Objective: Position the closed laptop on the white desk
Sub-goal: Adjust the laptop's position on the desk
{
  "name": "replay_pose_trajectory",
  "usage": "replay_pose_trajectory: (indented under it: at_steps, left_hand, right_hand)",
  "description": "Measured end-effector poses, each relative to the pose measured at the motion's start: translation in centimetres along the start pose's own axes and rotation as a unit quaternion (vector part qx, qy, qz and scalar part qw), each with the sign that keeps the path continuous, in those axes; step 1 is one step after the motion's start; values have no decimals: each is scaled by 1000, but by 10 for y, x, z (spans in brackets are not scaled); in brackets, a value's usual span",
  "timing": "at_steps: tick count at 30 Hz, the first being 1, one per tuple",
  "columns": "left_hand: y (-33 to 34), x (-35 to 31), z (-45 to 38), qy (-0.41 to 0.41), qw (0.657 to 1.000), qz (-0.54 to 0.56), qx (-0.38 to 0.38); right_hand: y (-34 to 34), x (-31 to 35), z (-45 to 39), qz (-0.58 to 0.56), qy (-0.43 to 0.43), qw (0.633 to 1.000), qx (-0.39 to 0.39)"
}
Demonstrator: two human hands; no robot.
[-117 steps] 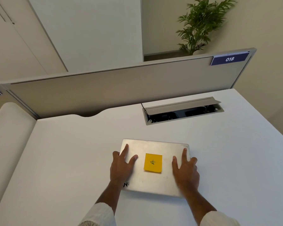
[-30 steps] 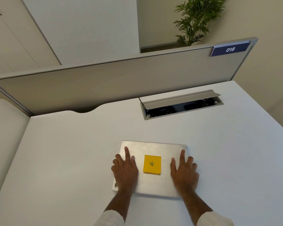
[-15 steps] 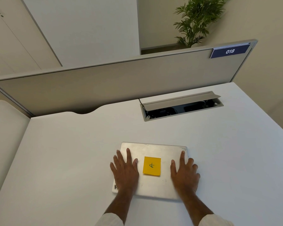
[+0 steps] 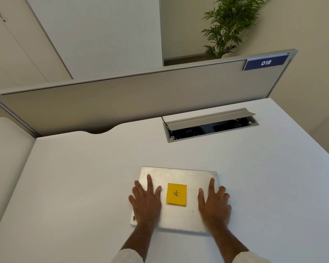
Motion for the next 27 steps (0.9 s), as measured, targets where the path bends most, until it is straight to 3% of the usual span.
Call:
replay_pose_trajectory:
  at_steps: [7,13,19,27]
  left_hand:
    - [-3,0,-2,-2,1000,-7,11]
    - [-5,4,-6,-13,998,55,4]
    - [-7,9,-17,-43,992,112,43]
    - [-4,22,-26,-80,956,274,63]
  right_hand:
    - [0,-1,-1,-11,0,1000,3]
    - [0,-2,-1,-9,2,1000,4]
    - [0,2,-2,-20,16,1000,4]
    - [0,4,-2,-48,24,999,-4]
Point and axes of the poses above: each hand's wrist, its own z-axis away from the middle knuckle, its own y-axis out of the palm, x = y × z, the point moved 8 cm from there along -z, towards the middle knuckle, and after that the axes turned 1 degree about z, right-handed, at the moved point
